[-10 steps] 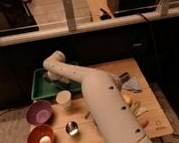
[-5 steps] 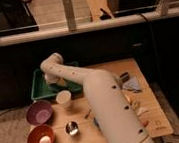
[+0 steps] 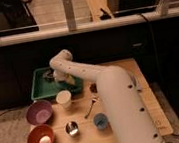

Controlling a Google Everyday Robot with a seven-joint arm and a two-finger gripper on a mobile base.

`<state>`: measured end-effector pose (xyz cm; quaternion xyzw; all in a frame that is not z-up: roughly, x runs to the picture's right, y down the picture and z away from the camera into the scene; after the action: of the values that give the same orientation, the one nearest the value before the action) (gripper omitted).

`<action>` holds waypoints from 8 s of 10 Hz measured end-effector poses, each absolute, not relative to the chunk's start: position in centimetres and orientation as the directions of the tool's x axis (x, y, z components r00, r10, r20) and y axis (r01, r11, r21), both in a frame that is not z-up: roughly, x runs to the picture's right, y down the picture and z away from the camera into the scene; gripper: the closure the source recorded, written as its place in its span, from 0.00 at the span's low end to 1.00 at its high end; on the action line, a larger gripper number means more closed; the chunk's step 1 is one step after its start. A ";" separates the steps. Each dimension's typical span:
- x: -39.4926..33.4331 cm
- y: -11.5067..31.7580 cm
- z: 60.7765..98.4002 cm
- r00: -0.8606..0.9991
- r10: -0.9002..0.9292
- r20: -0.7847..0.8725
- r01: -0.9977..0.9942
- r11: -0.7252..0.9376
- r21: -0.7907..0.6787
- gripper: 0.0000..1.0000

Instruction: Wipe tray with sponge

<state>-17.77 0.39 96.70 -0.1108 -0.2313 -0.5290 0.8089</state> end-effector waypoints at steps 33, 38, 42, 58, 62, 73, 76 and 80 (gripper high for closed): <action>-24.8 2.5 96.5 0.134 -0.805 0.579 0.935 0.297 0.196 1.00; -24.8 2.5 96.5 0.134 -0.804 0.579 0.935 0.297 0.196 1.00; -24.8 2.5 96.5 0.134 -0.804 0.579 0.935 0.297 0.196 1.00; -24.8 2.5 96.5 0.134 -0.804 0.579 0.935 0.297 0.196 1.00; -24.8 2.5 96.5 0.134 -0.804 0.579 0.935 0.297 0.196 1.00; -24.8 2.5 96.5 0.134 -0.804 0.579 0.935 0.297 0.196 1.00; -24.8 2.6 96.5 0.134 -0.804 0.579 0.935 0.296 0.196 1.00; -24.8 2.5 96.5 0.134 -0.804 0.579 0.935 0.297 0.196 1.00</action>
<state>-24.80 2.55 96.53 -0.1071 -0.3049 -0.5833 0.7452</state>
